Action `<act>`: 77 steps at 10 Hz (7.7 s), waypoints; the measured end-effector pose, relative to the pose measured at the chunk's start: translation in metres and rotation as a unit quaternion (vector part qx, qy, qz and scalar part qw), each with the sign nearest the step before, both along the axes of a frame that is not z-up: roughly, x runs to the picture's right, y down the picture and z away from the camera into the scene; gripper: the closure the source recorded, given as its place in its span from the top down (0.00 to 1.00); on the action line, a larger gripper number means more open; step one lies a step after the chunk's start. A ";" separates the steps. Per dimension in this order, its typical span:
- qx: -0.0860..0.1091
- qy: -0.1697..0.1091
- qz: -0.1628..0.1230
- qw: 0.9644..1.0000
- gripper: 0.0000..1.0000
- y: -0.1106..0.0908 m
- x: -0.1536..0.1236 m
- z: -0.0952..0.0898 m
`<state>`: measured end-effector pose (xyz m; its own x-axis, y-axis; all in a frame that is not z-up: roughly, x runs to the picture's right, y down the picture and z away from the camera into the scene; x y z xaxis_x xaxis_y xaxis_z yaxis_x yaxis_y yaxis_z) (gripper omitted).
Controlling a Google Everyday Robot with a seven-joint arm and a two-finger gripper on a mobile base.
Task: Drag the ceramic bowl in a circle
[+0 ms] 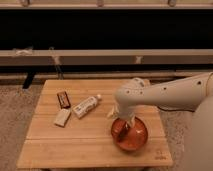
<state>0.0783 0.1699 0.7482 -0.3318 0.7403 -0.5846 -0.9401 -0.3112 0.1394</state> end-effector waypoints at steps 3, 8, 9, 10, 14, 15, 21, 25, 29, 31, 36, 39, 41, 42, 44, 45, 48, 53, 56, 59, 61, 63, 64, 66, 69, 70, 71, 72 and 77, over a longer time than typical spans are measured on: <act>0.000 0.000 0.000 1.000 0.80 0.000 0.000 0.000; 0.000 0.000 0.000 1.000 0.80 0.000 0.000 0.000; 0.000 0.000 0.000 1.000 0.80 0.000 0.000 0.000; 0.000 0.000 0.000 1.000 0.80 0.000 0.000 0.000; -0.002 -0.009 -0.035 0.999 0.80 0.008 -0.027 0.016; -0.002 -0.013 -0.043 0.999 0.80 0.010 -0.034 0.022; -0.012 -0.019 -0.070 0.997 0.69 0.026 -0.055 0.065; -0.018 -0.007 -0.073 0.997 0.31 0.039 -0.040 0.066; -0.017 -0.017 -0.070 0.997 0.00 0.055 -0.045 0.030; -0.021 -0.031 -0.068 0.997 0.00 0.064 -0.057 0.012; -0.032 -0.082 -0.087 0.992 0.00 0.075 -0.130 -0.022; -0.033 -0.107 -0.088 0.990 0.00 0.055 -0.178 -0.019; -0.030 -0.126 -0.095 0.987 0.00 0.032 -0.205 -0.008; -0.025 -0.132 -0.097 0.986 0.00 0.022 -0.214 -0.003; -0.014 -0.132 -0.105 0.985 0.00 0.002 -0.216 0.009; -0.008 -0.129 -0.108 0.986 0.00 -0.007 -0.209 0.016; 0.000 -0.104 -0.109 0.989 0.00 -0.019 -0.161 0.032; -0.012 -0.073 -0.102 0.992 0.00 0.013 -0.078 0.017; -0.034 -0.084 -0.103 0.991 0.00 0.054 -0.084 -0.015; -0.052 -0.106 -0.103 0.988 0.00 0.088 -0.107 -0.052; -0.055 -0.132 -0.095 0.985 0.00 0.098 -0.129 -0.080; -0.048 -0.155 -0.094 0.982 0.00 0.091 -0.155 -0.088; -0.039 -0.171 -0.095 0.980 0.00 0.080 -0.176 -0.088; -0.024 -0.187 -0.095 0.977 0.00 0.054 -0.202 -0.076; -0.009 -0.192 -0.110 0.975 0.00 0.021 -0.236 -0.044; -0.006 -0.185 -0.118 0.976 0.00 0.009 -0.236 -0.029; 0.001 -0.179 -0.122 0.976 0.00 -0.003 -0.237 -0.014; 0.005 -0.173 -0.124 0.977 0.00 -0.012 -0.236 -0.005; 0.015 -0.102 -0.123 0.987 0.28 -0.043 -0.169 0.040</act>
<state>-0.0909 0.1268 0.7887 -0.0168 0.8024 -0.5965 -0.9952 -0.0707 -0.0671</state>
